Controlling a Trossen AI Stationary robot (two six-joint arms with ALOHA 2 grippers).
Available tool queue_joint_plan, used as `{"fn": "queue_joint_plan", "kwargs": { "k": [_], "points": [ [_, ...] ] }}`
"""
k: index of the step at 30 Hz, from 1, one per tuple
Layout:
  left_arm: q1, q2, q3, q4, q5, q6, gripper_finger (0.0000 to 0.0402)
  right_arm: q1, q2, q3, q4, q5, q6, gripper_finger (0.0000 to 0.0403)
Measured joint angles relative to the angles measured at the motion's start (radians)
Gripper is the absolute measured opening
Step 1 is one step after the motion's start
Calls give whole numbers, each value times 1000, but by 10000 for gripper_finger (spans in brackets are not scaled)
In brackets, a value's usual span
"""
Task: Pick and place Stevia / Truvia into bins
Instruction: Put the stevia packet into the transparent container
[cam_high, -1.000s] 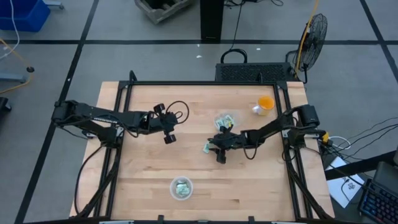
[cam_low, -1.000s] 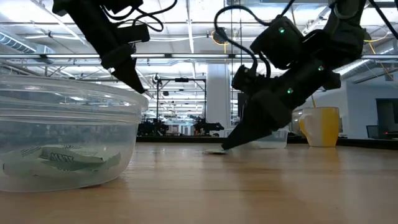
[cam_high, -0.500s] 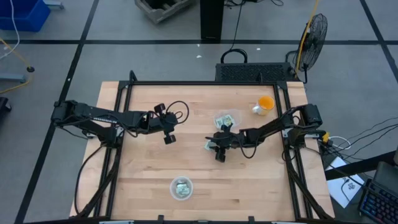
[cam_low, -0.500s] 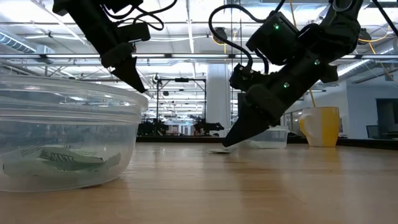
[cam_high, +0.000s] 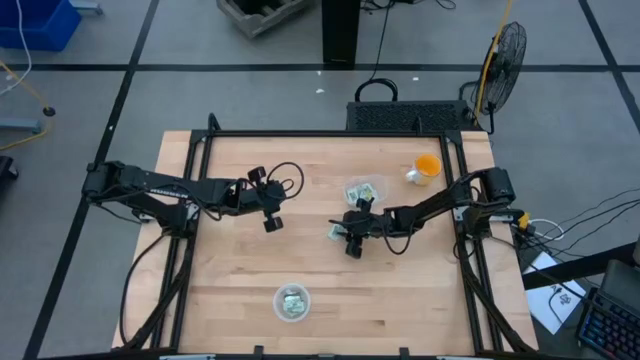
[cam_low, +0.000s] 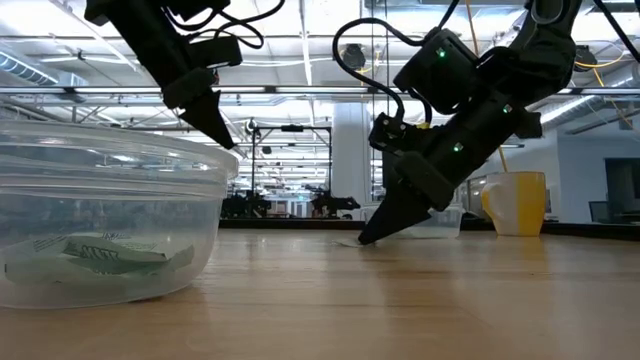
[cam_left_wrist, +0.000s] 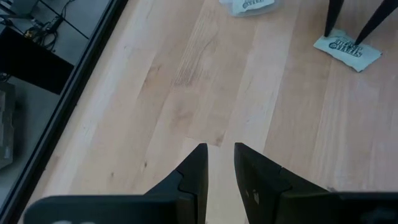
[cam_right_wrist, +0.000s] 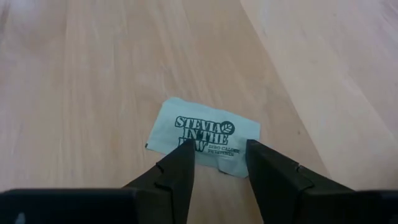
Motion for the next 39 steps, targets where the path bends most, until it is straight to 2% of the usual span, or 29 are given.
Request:
{"fn": "queue_joint_plan", "kwargs": {
  "k": [4,12,18,22,31,35,39],
  "points": [
    [0,0,0,-1,0,-3,85,0,2,0,-5,0,0,123],
    [0,0,0,-2,0,-4,85,0,-3,-1,9,-5,0,61],
    [0,0,0,-2,0,-6,85,6,-2,-2,39,-79,0,29],
    [0,0,0,-2,0,-6,85,21,-1,-3,106,-87,-3,9],
    [2,0,0,83,-38,8,85,62,-1,12,318,-108,-49,10],
    [2,0,0,95,-45,13,85,100,-1,101,284,-107,-116,10],
    [2,0,0,95,-113,15,85,155,-2,221,166,-109,-231,10]
  ]
}}
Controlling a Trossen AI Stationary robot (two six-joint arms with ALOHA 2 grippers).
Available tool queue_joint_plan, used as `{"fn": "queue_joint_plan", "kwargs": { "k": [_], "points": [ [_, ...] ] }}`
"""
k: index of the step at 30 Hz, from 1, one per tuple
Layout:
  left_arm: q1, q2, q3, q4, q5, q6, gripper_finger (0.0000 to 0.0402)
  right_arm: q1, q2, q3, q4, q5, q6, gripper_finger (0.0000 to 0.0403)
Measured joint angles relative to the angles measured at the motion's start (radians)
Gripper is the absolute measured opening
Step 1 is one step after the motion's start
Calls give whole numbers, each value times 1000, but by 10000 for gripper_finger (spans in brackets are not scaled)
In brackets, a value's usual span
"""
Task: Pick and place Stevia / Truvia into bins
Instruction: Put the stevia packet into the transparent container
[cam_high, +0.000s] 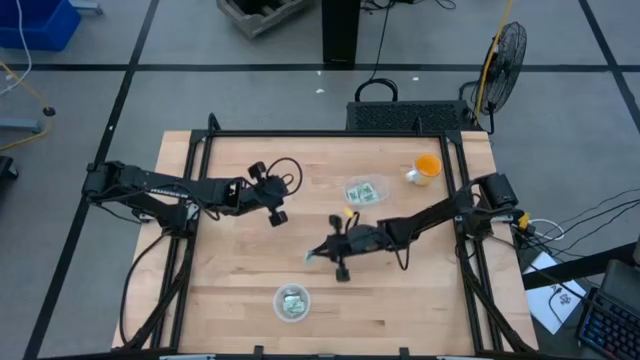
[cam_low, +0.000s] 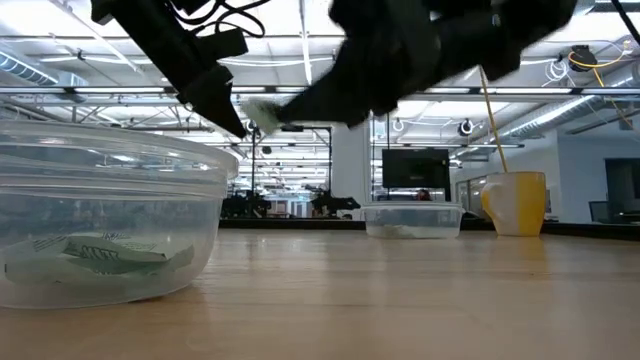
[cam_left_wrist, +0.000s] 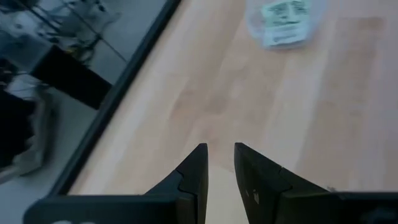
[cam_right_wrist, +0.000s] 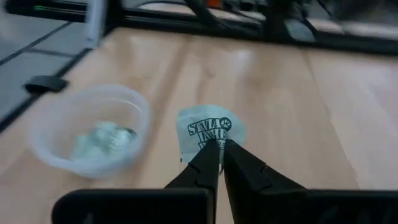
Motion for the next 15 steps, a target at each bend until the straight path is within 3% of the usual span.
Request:
{"fn": "queue_joint_plan", "kwargs": {
  "k": [6,11,15],
  "points": [
    [0,0,0,9,-55,-5,85,63,-1,132,-127,-1,-85,10],
    [0,0,0,47,-55,-7,85,118,7,185,-153,4,-30,11],
    [0,0,0,105,-55,6,85,179,58,239,-160,62,-67,11]
  ]
}}
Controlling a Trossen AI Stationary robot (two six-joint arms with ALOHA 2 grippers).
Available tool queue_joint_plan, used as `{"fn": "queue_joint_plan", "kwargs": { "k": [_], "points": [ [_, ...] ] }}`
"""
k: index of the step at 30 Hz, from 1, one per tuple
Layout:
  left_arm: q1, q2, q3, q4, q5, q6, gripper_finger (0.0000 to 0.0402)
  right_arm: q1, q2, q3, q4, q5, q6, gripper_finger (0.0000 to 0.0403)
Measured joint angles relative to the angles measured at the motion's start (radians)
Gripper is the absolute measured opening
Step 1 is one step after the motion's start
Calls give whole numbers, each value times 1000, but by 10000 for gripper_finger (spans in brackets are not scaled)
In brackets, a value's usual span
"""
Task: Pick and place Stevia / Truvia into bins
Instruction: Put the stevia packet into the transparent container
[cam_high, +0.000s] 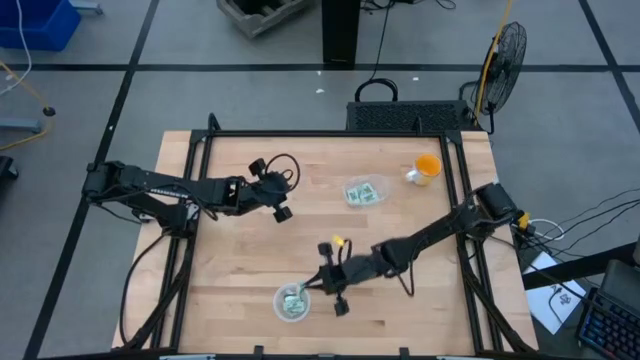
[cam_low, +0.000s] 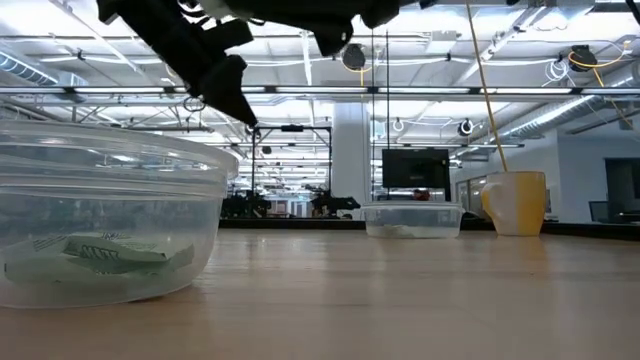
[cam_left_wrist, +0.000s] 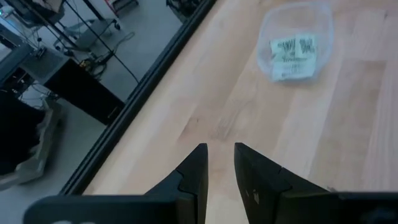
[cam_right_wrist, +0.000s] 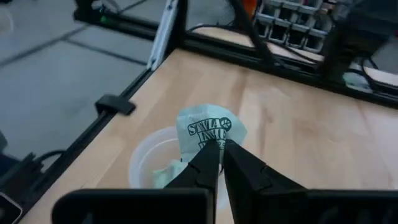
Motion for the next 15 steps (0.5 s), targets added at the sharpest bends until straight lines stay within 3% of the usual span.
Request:
{"fn": "queue_joint_plan", "kwargs": {
  "k": [9,15],
  "points": [
    [2,0,0,54,0,10,85,5,194,171,-126,-9,-45,11],
    [2,0,0,55,4,-15,85,-8,233,217,-229,-56,-9,11]
  ]
}}
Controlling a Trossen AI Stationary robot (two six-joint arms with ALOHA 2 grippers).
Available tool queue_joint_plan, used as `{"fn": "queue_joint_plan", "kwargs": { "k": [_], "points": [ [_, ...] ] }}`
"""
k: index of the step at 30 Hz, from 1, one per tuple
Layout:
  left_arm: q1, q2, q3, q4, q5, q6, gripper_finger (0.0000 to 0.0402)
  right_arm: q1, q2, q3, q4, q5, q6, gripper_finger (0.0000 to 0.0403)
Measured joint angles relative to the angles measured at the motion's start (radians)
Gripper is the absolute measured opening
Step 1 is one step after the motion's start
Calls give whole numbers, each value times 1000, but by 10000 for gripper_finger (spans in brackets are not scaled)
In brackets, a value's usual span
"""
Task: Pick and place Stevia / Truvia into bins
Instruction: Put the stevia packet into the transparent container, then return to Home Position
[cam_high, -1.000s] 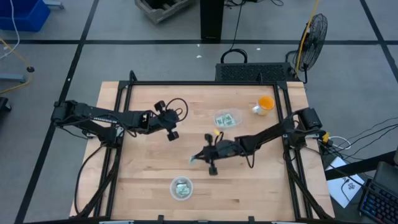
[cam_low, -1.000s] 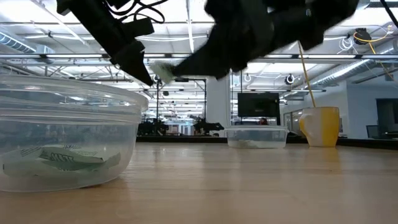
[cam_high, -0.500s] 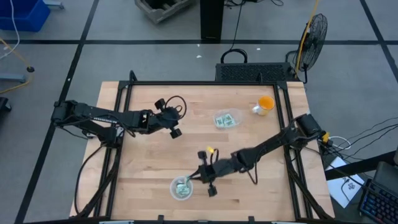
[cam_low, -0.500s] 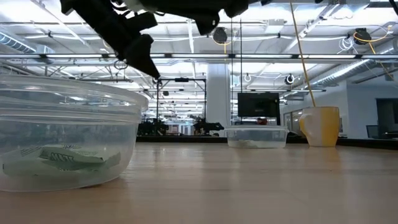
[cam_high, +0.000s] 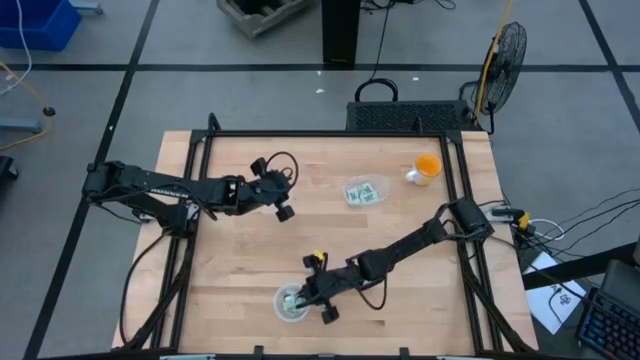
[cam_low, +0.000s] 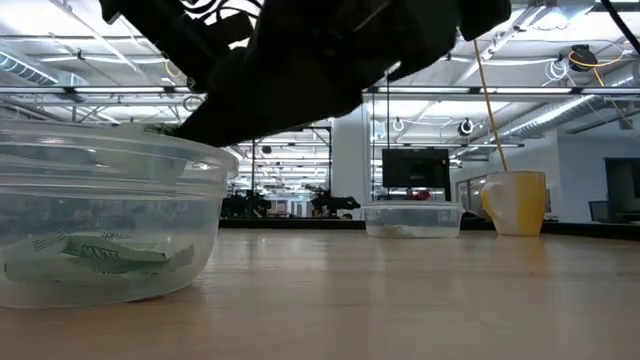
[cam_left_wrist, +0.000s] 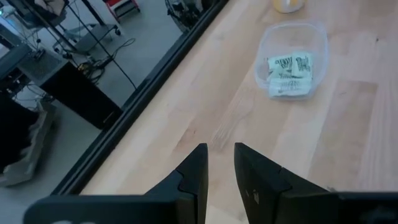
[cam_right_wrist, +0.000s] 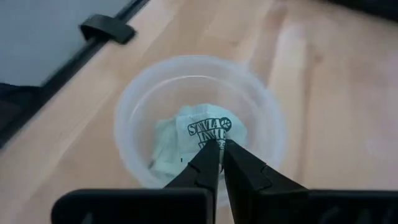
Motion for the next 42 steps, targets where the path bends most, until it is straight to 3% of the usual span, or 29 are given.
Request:
{"fn": "queue_joint_plan", "kwargs": {
  "k": [6,16,22,26,31,34,42],
  "points": [
    [0,0,0,5,12,-28,85,-6,1,0,-34,-59,38,22],
    [0,0,0,10,13,-44,85,5,1,0,-24,-56,-64,112],
    [0,-2,0,13,13,-46,85,5,-34,-2,-10,-54,-156,136],
    [0,-60,2,17,15,-46,85,6,-149,-1,-79,14,-273,129],
    [-6,-206,1,-73,16,-48,85,5,-348,-1,-288,237,-229,114],
    [-17,-313,1,-145,40,-56,85,6,-477,-1,-432,318,-200,109],
    [-50,-593,1,-433,58,-73,85,14,-783,-1,-806,310,127,109]
  ]
}}
